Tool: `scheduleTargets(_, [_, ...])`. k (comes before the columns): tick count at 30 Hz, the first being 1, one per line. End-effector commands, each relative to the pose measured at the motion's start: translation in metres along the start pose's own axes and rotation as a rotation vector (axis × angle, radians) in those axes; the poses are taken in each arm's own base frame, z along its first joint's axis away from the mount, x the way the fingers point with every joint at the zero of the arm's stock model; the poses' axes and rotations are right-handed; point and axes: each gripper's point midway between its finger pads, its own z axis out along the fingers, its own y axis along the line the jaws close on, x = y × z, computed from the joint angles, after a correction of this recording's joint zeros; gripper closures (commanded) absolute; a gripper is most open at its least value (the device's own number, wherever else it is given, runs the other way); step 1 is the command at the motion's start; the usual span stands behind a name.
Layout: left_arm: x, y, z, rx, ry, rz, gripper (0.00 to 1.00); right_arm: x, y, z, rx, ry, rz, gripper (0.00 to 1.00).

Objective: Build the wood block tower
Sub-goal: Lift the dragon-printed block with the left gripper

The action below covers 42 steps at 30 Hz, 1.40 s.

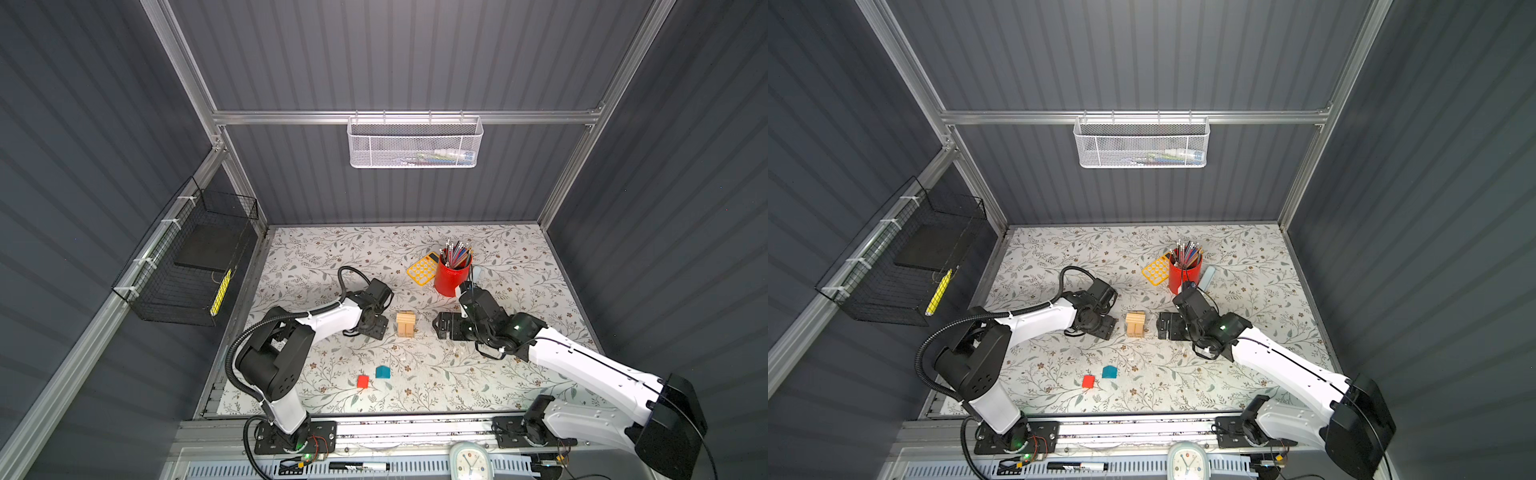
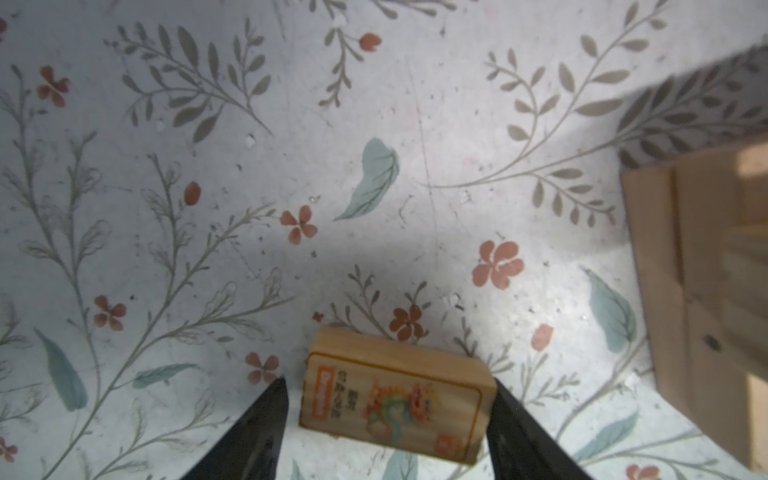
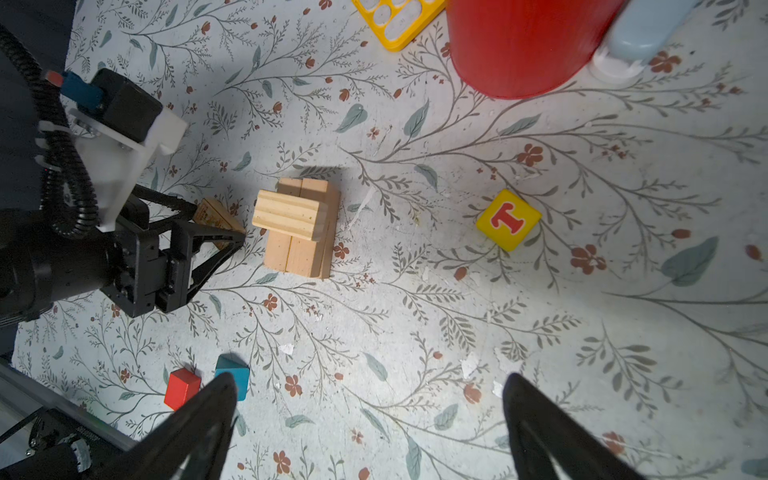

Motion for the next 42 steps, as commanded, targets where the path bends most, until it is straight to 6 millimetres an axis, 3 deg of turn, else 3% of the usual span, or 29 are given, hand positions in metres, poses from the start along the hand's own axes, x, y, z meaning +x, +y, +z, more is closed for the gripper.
scheduleTargets(1, [-0.001,0.005,0.002,0.006,0.006,-0.019,0.27,0.005,-0.004,0.003,0.008,0.014,0.007,0.01])
scheduleTargets(10, [0.001,0.007,0.009,0.02,0.018,-0.068,0.32,0.005,-0.005,0.005,0.01,0.018,0.006,0.01])
scheduleTargets(21, [0.023,0.007,0.018,0.036,0.089,-0.212,0.36,0.003,-0.004,0.005,-0.001,0.02,0.013,0.01])
scheduleTargets(33, [0.037,0.015,0.011,0.001,0.11,-0.258,0.3,0.003,-0.004,0.006,-0.009,0.021,0.021,0.01])
scheduleTargets(42, [0.033,0.017,0.017,-0.019,0.107,-0.251,0.39,0.003,-0.007,0.007,-0.001,0.019,0.022,0.01])
